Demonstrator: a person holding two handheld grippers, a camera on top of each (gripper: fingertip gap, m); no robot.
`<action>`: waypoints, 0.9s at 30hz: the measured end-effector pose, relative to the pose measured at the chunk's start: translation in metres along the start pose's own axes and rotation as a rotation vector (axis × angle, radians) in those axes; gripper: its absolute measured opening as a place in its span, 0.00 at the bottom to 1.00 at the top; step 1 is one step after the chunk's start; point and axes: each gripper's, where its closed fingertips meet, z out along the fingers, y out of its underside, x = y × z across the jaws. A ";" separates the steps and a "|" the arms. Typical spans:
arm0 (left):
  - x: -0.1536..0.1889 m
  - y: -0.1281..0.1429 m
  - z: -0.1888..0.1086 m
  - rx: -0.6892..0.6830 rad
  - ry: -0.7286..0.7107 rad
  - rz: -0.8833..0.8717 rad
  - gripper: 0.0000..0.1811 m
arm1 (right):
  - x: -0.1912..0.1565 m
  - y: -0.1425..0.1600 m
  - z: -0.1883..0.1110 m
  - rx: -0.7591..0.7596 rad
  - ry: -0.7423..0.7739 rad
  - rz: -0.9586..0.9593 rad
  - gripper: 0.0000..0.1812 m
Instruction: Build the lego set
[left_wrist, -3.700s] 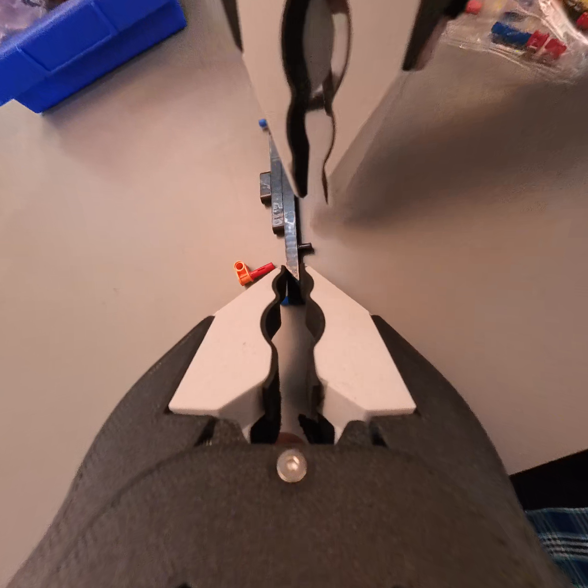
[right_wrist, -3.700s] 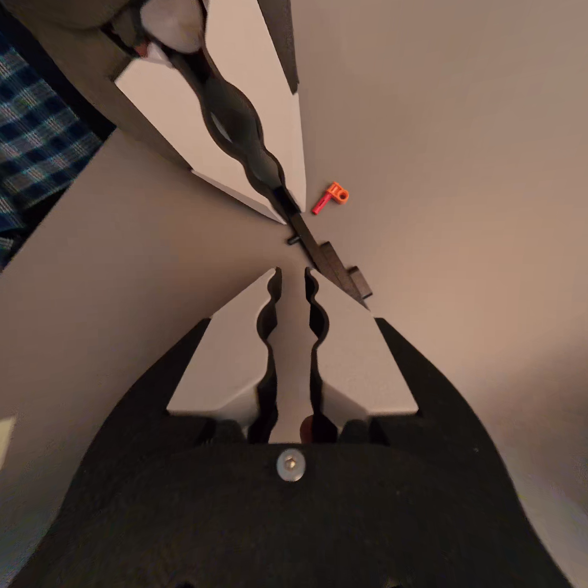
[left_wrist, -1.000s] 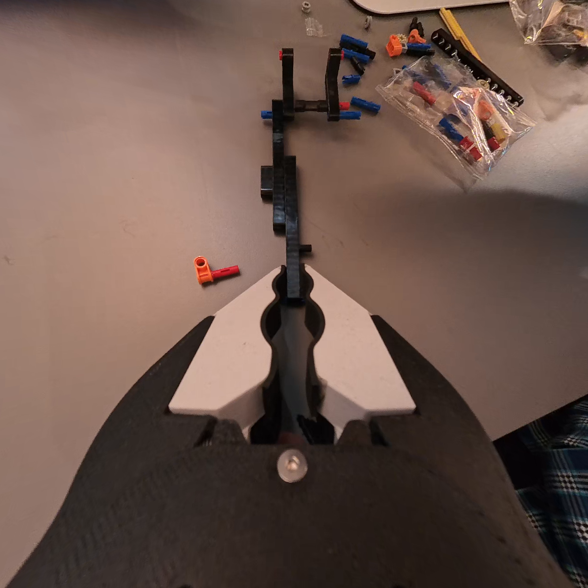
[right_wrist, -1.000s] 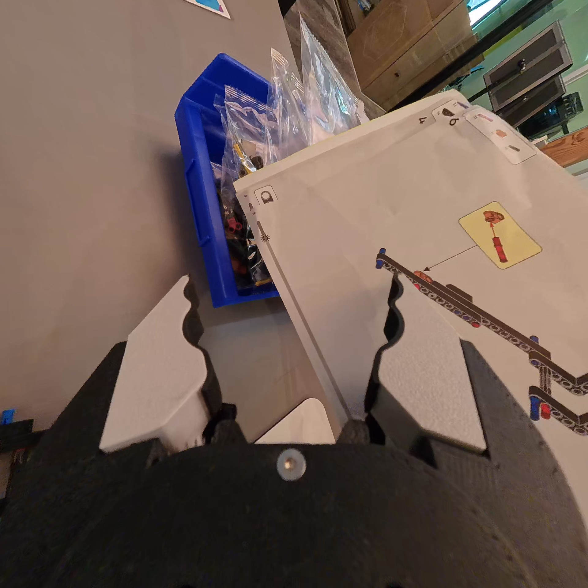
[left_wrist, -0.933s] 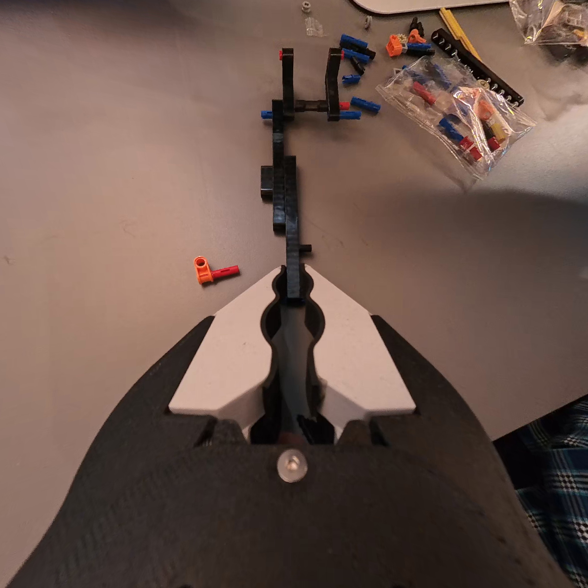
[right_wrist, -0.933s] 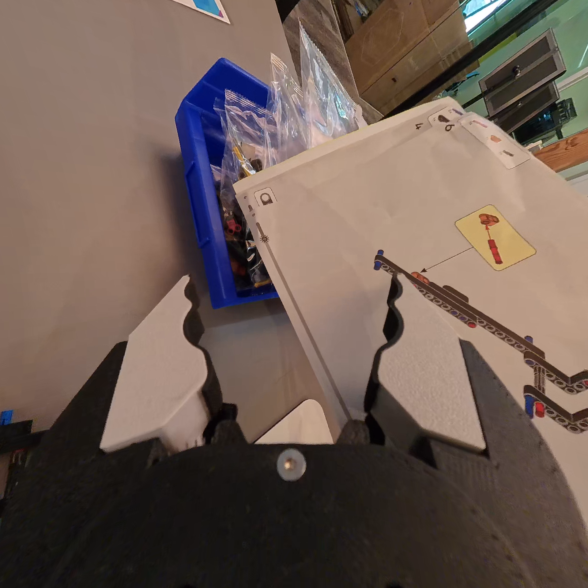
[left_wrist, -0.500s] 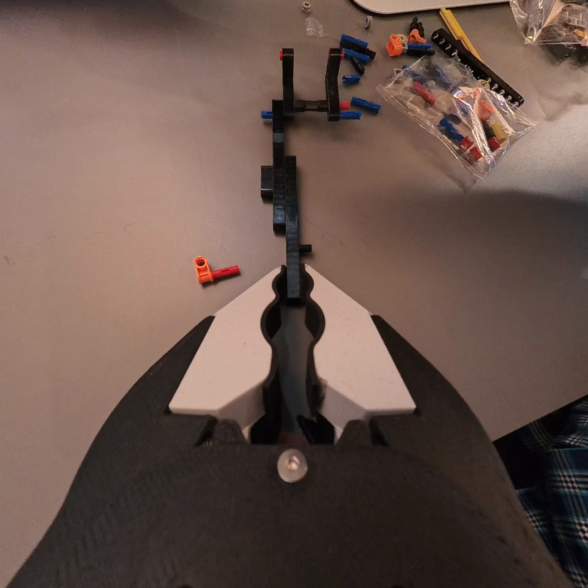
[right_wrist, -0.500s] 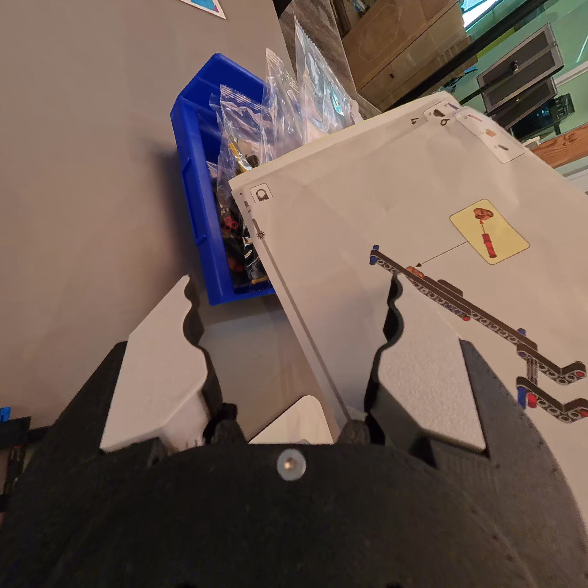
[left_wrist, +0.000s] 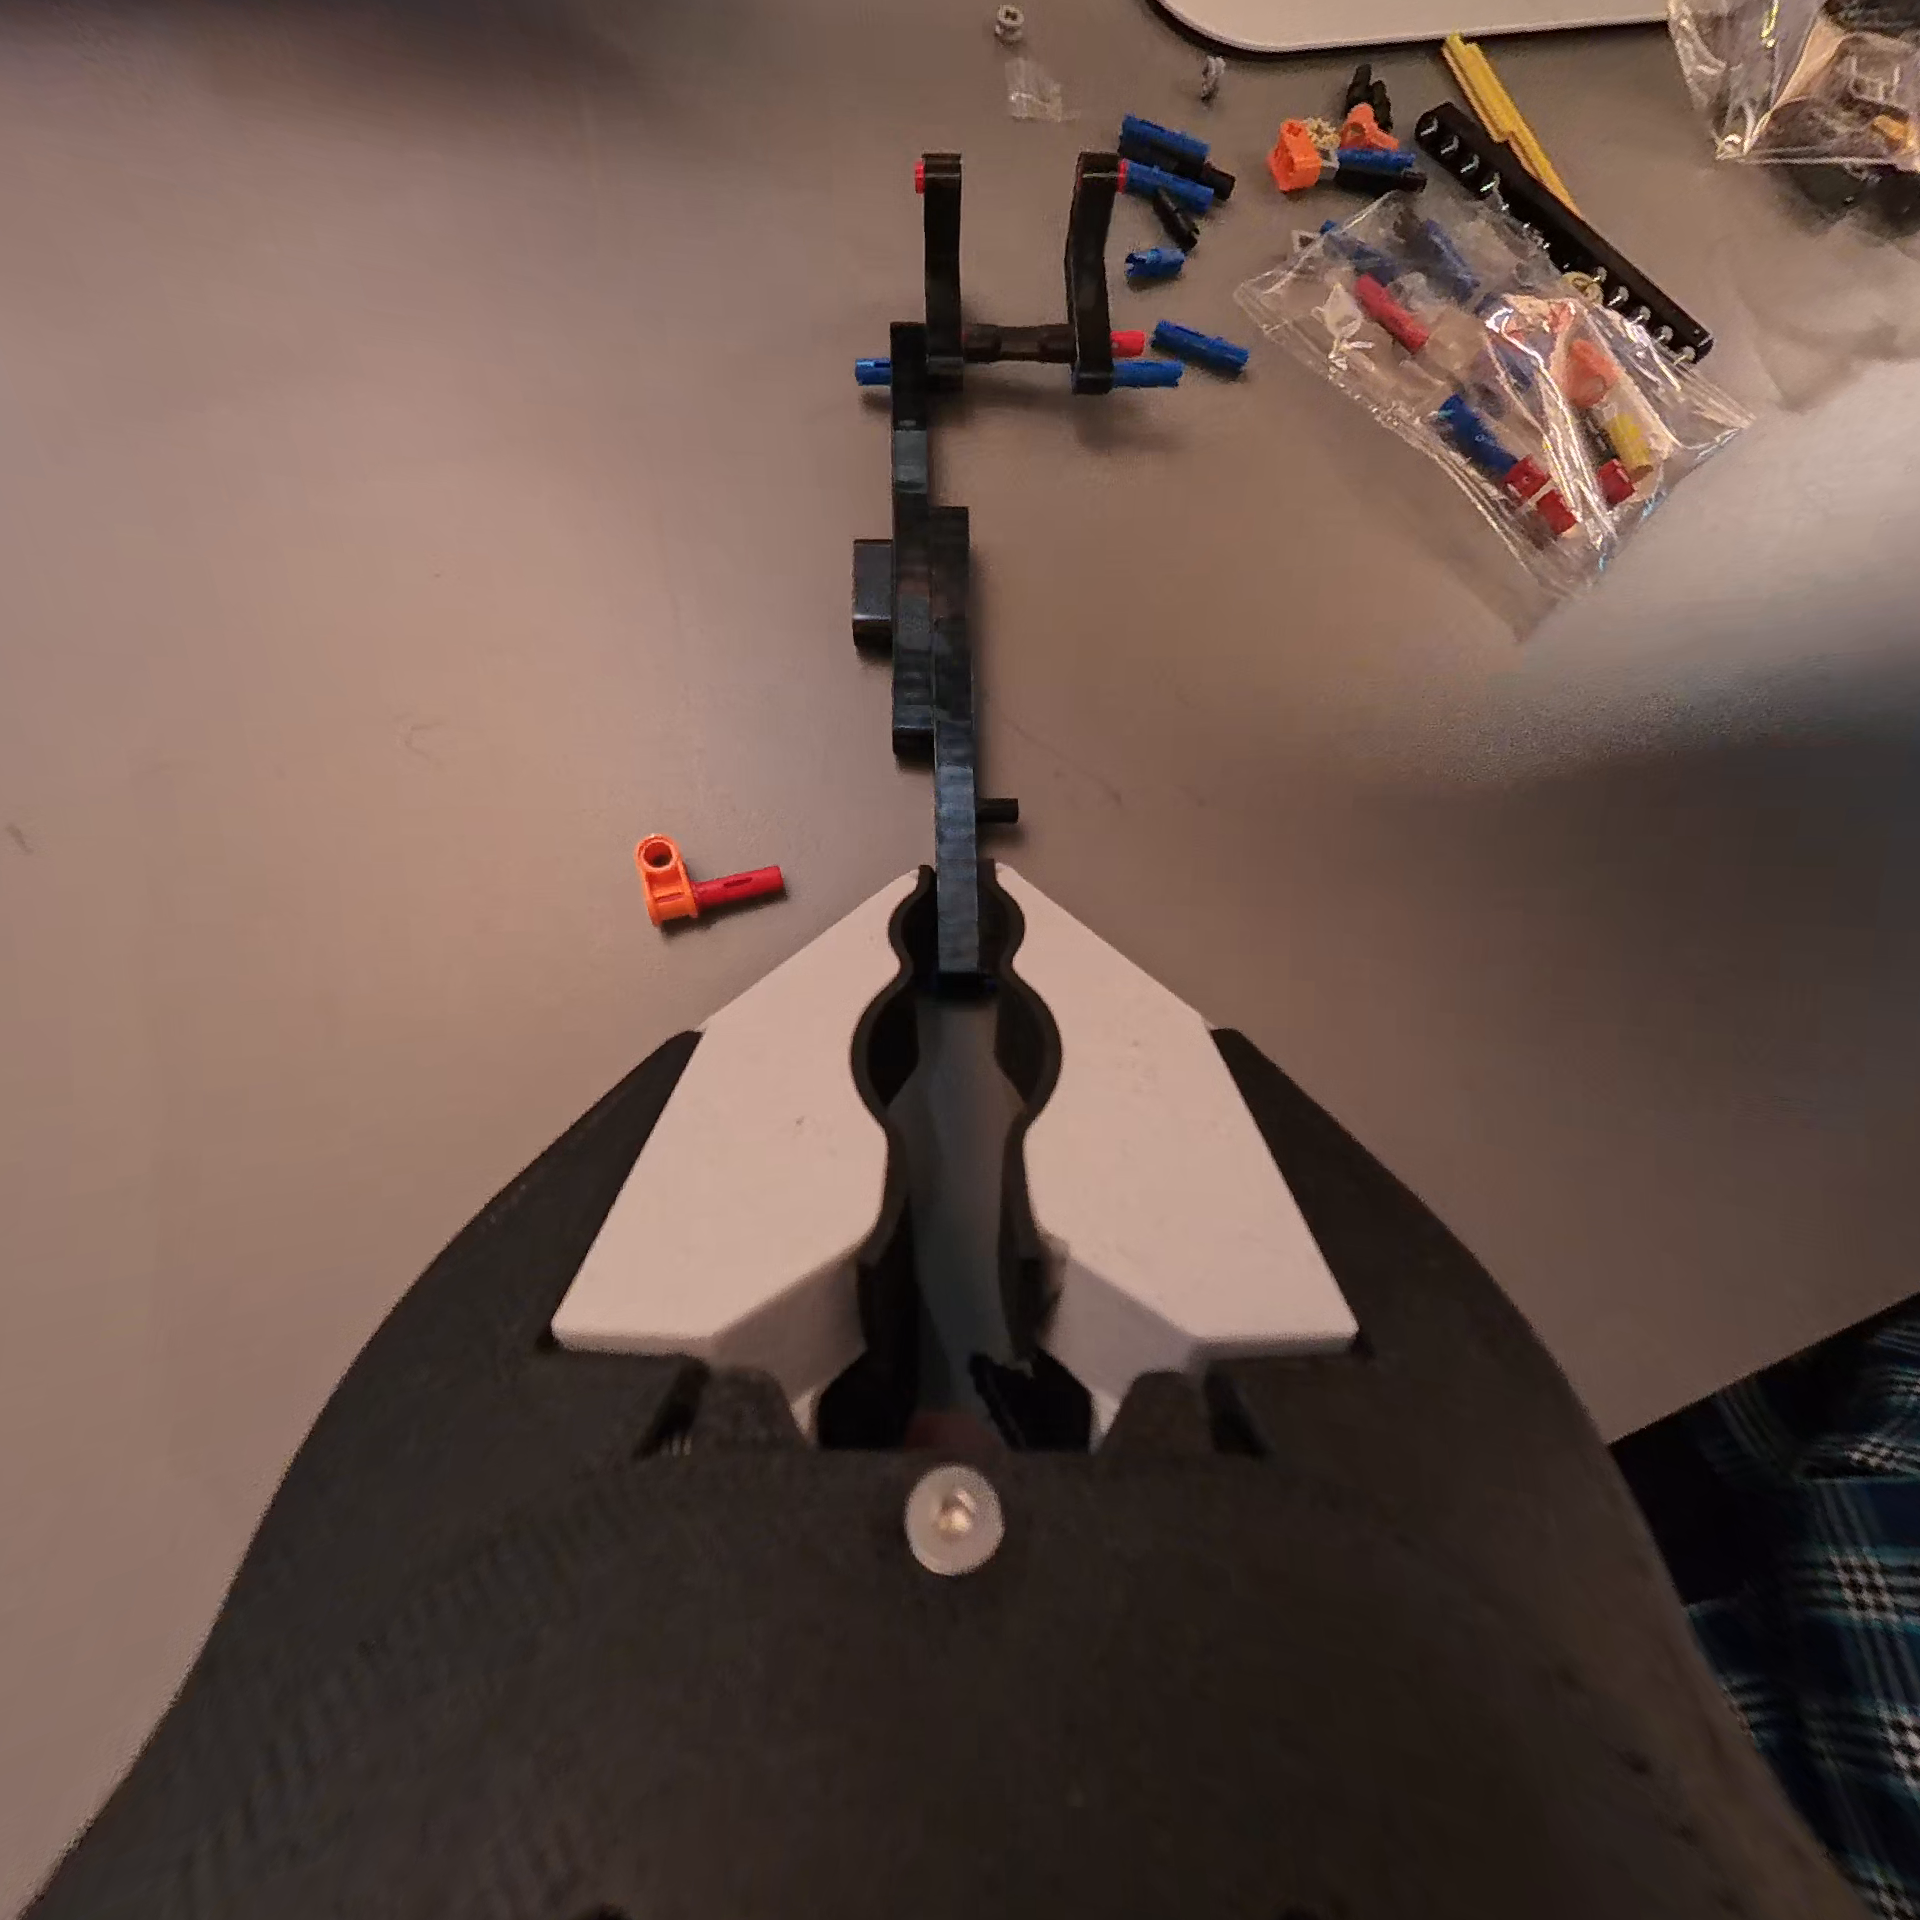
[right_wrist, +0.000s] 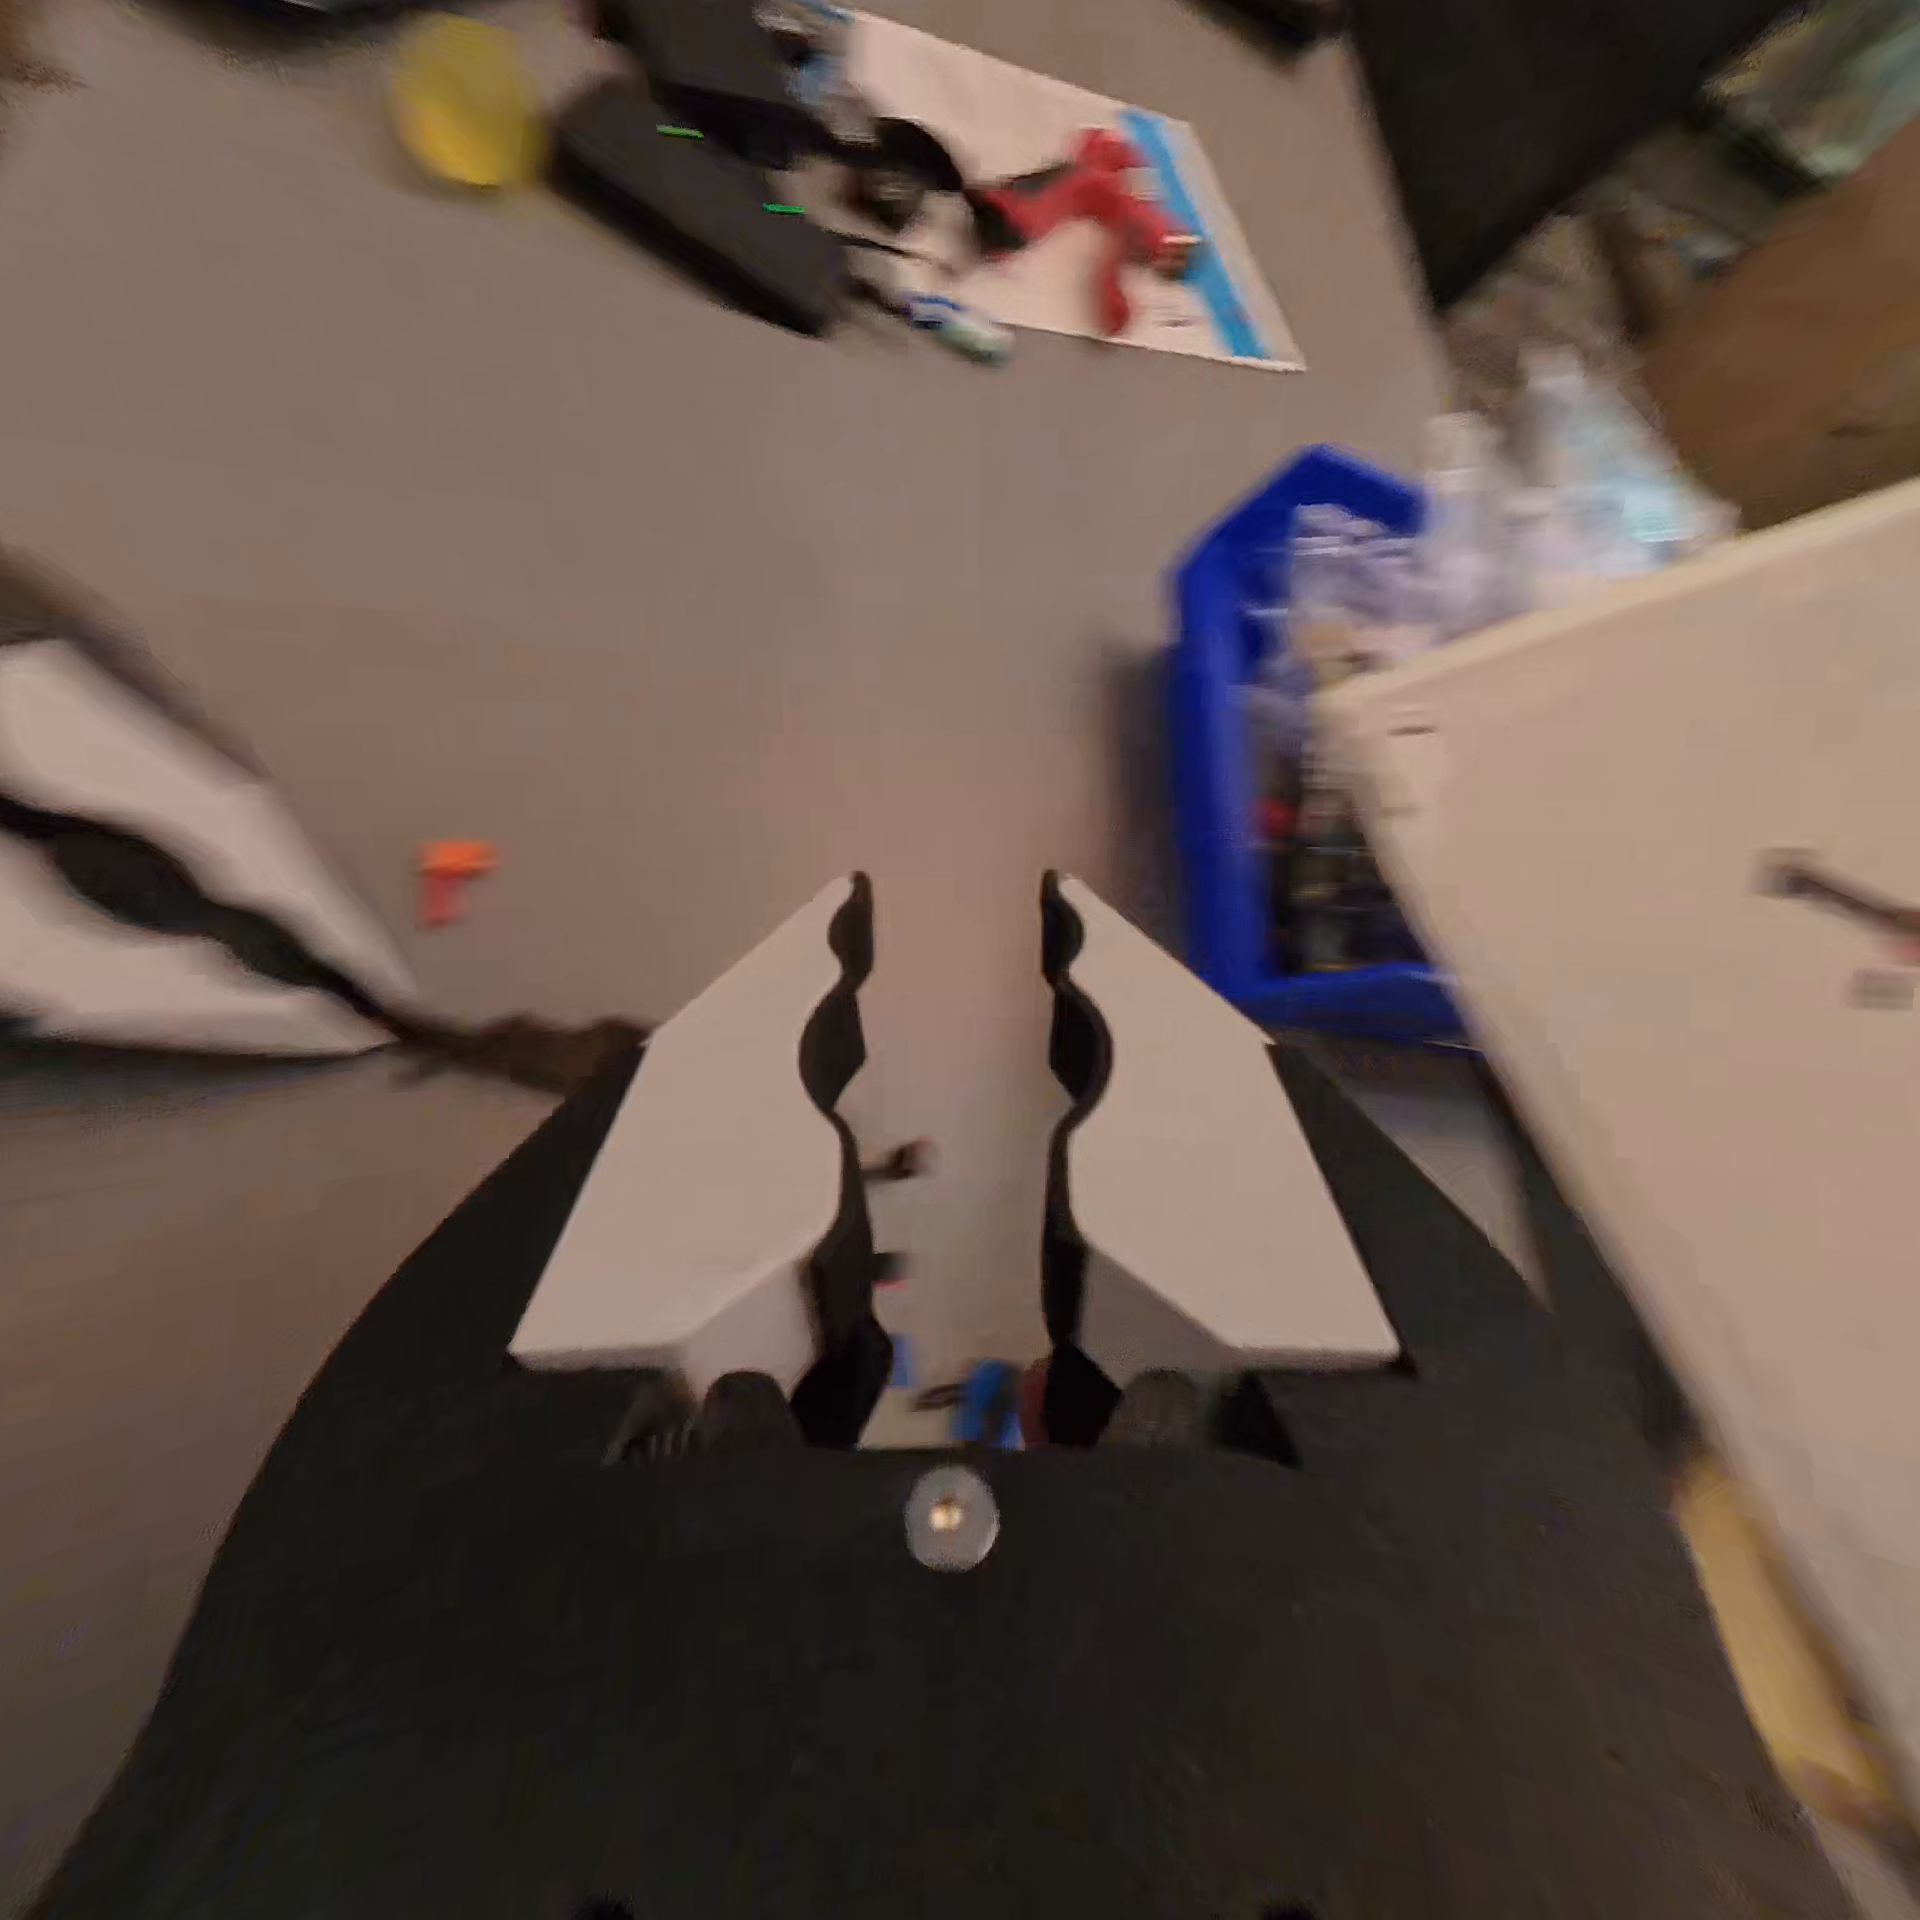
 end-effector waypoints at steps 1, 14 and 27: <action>-0.001 0.000 0.000 0.000 -0.004 -0.006 0.03 | -0.028 0.005 -0.003 0.013 -0.094 0.017 0.12; 0.004 -0.002 0.002 -0.002 0.003 -0.092 0.03 | -0.156 0.074 0.019 -0.040 -0.293 0.164 0.08; 0.003 -0.003 0.003 0.002 0.010 -0.108 0.03 | -0.158 0.075 0.026 -0.043 -0.311 0.178 0.00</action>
